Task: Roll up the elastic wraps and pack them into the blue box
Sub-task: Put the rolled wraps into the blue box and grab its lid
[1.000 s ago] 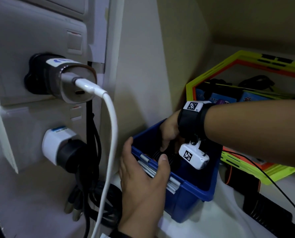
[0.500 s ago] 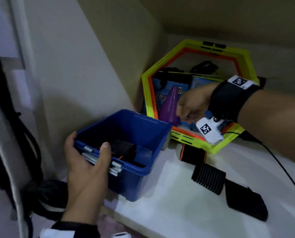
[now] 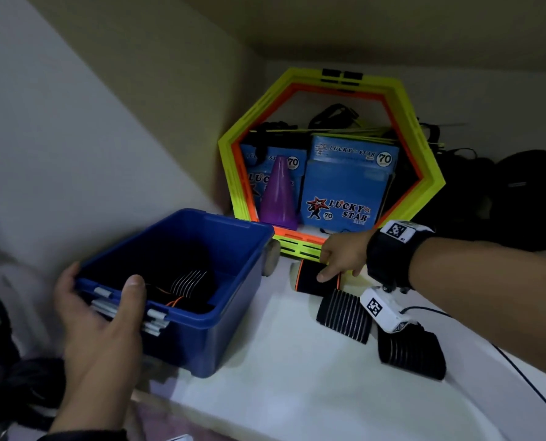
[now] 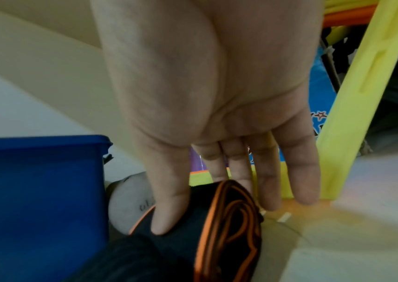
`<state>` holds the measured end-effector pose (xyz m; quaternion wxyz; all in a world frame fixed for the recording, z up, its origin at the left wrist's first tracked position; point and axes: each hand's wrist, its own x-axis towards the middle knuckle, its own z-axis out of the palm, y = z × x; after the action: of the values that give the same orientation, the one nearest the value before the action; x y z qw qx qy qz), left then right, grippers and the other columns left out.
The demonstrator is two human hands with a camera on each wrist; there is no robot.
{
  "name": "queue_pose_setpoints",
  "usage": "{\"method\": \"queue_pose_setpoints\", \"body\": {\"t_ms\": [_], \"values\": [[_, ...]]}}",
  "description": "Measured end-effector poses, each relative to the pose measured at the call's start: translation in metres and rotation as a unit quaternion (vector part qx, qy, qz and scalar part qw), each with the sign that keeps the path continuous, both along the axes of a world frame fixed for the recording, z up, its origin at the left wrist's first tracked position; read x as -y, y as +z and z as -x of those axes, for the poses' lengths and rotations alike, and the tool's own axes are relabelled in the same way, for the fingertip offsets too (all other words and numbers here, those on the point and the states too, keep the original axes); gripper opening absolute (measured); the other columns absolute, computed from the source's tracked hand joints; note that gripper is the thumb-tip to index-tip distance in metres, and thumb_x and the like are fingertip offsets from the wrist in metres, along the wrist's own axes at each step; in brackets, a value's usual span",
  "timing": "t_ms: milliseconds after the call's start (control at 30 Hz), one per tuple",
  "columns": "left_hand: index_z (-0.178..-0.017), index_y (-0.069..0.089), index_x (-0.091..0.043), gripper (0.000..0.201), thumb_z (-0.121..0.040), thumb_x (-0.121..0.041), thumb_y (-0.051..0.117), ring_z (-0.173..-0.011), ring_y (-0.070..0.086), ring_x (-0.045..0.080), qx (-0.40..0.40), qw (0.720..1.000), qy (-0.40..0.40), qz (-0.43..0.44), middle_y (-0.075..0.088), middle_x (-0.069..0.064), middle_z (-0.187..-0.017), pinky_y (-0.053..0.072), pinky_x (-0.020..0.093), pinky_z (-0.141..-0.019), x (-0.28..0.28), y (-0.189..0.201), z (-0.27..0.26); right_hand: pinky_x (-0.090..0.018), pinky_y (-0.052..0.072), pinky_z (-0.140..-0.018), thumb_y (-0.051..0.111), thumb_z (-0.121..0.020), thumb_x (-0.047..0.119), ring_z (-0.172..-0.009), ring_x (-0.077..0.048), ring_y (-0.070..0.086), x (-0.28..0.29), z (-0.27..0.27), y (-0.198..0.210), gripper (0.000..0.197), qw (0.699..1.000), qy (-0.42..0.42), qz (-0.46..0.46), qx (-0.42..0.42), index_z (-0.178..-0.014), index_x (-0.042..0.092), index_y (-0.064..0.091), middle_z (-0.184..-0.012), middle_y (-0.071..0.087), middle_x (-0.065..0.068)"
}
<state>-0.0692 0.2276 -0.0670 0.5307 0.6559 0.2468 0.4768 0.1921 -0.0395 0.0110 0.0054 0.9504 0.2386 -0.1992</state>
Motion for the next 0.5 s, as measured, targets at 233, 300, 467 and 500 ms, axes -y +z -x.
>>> {"method": "queue_pose_setpoints", "body": {"t_ms": [233, 300, 467, 500], "values": [[-0.15, 0.028, -0.028, 0.066, -0.095, -0.032, 0.065, -0.112, 0.053, 0.013, 0.006, 1.0, -0.003, 0.01, 0.051, -0.006, -0.128, 0.037, 0.029, -0.101, 0.002, 0.003, 0.0, -0.03, 0.058, -0.066, 0.074, -0.077, 0.055, -0.078, -0.018, 0.063, -0.029, 0.007, -0.004, 0.05, 0.998, 0.021, -0.011, -0.054, -0.103, 0.012, 0.072, -0.091, 0.067, -0.001], [-0.15, 0.028, -0.028, 0.066, -0.095, -0.031, 0.064, -0.111, 0.053, 0.012, 0.007, 1.0, -0.003, 0.014, 0.052, -0.005, -0.127, 0.037, 0.028, -0.1, 0.004, 0.006, 0.001, -0.025, 0.054, -0.058, 0.075, -0.077, 0.053, -0.077, -0.017, 0.063, -0.038, 0.009, -0.002, 0.05, 0.998, 0.035, 0.002, -0.05, -0.105, 0.012, 0.072, -0.095, 0.07, -0.004], [-0.147, 0.028, -0.036, 0.065, -0.093, -0.038, 0.065, -0.114, 0.055, 0.017, -0.013, 1.0, 0.004, 0.015, 0.053, -0.004, -0.128, 0.04, 0.035, -0.104, 0.004, 0.007, 0.001, -0.022, 0.047, -0.052, 0.076, -0.07, 0.054, -0.066, -0.014, 0.058, -0.055, 0.011, 0.002, 0.049, 0.997, 0.059, 0.05, -0.006, -0.097, 0.013, 0.076, -0.08, 0.065, 0.003], [-0.147, 0.028, -0.035, 0.065, -0.093, -0.038, 0.065, -0.114, 0.055, 0.017, -0.012, 1.0, 0.004, 0.016, 0.053, -0.005, -0.128, 0.039, 0.033, -0.102, 0.004, 0.007, 0.001, -0.023, 0.046, -0.053, 0.077, -0.068, 0.054, -0.063, -0.014, 0.057, -0.058, 0.01, 0.002, 0.049, 0.997, 0.057, 0.053, -0.002, -0.095, 0.013, 0.076, -0.077, 0.064, 0.003]]}}
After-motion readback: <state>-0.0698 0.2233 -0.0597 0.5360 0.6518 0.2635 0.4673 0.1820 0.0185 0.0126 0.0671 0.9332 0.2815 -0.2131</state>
